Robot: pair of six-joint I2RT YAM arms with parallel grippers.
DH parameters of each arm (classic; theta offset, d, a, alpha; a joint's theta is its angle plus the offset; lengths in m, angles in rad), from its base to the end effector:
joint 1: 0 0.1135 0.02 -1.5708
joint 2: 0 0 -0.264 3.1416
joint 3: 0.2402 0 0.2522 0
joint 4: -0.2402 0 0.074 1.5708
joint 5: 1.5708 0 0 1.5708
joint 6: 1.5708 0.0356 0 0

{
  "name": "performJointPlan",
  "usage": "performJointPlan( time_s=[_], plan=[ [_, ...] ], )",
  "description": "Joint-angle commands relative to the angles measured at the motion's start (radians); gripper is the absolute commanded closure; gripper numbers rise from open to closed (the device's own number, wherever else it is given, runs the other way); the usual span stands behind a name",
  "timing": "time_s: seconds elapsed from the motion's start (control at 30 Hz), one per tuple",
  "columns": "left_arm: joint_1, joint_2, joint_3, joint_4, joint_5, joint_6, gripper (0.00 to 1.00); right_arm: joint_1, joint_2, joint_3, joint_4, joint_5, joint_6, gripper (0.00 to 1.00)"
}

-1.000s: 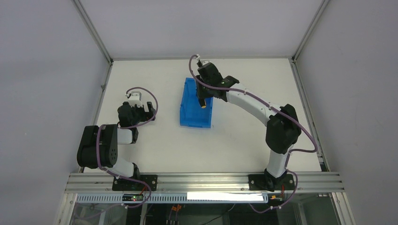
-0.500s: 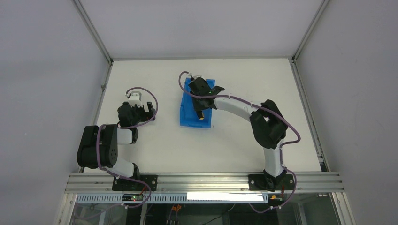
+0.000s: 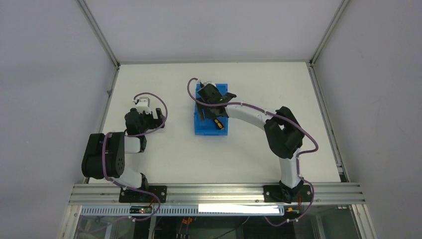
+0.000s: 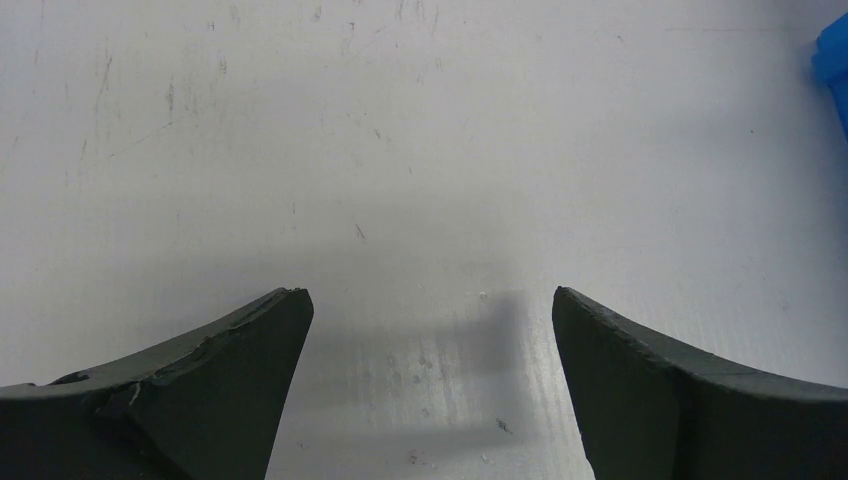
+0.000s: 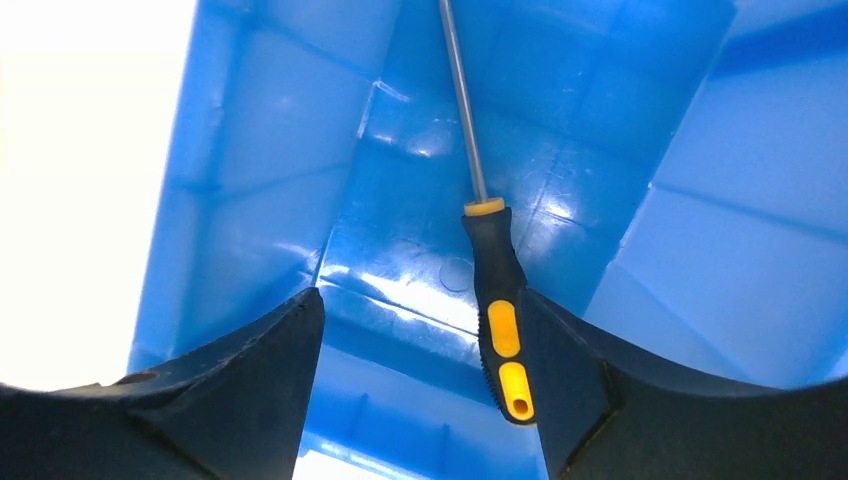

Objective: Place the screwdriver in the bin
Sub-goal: Place the screwdriver in the bin.

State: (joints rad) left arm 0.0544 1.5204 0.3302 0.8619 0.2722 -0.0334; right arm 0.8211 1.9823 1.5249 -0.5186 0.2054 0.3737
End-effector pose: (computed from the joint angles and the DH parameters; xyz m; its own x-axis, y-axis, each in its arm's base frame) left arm 0.2560 0.0044 0.1371 -0.3285 -0.0501 -0.9432 0.1909 0.9745 -0.1182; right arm 0.3003 0.3119 0.2110 -0.7586 -0.2903 -0.5833 -0.3885 0.9202 0.0473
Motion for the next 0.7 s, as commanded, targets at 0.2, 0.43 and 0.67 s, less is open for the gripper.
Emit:
performJointPlan(
  time_s=[0.2,0.43,0.67],
  plan=[
    [0.013,-0.006,0.005,0.052,0.025,0.007,0.01,0.005,-0.207,0.107,-0.045,0.054,-0.062,0.01],
    [0.013,-0.007,0.004,0.052,0.026,0.007,0.01,0.004,-0.229,0.245,-0.127,0.103,-0.134,0.01],
    [0.013,-0.007,0.005,0.052,0.025,0.007,0.01,-0.001,-0.206,0.428,-0.192,0.099,-0.211,0.01]
  ],
)
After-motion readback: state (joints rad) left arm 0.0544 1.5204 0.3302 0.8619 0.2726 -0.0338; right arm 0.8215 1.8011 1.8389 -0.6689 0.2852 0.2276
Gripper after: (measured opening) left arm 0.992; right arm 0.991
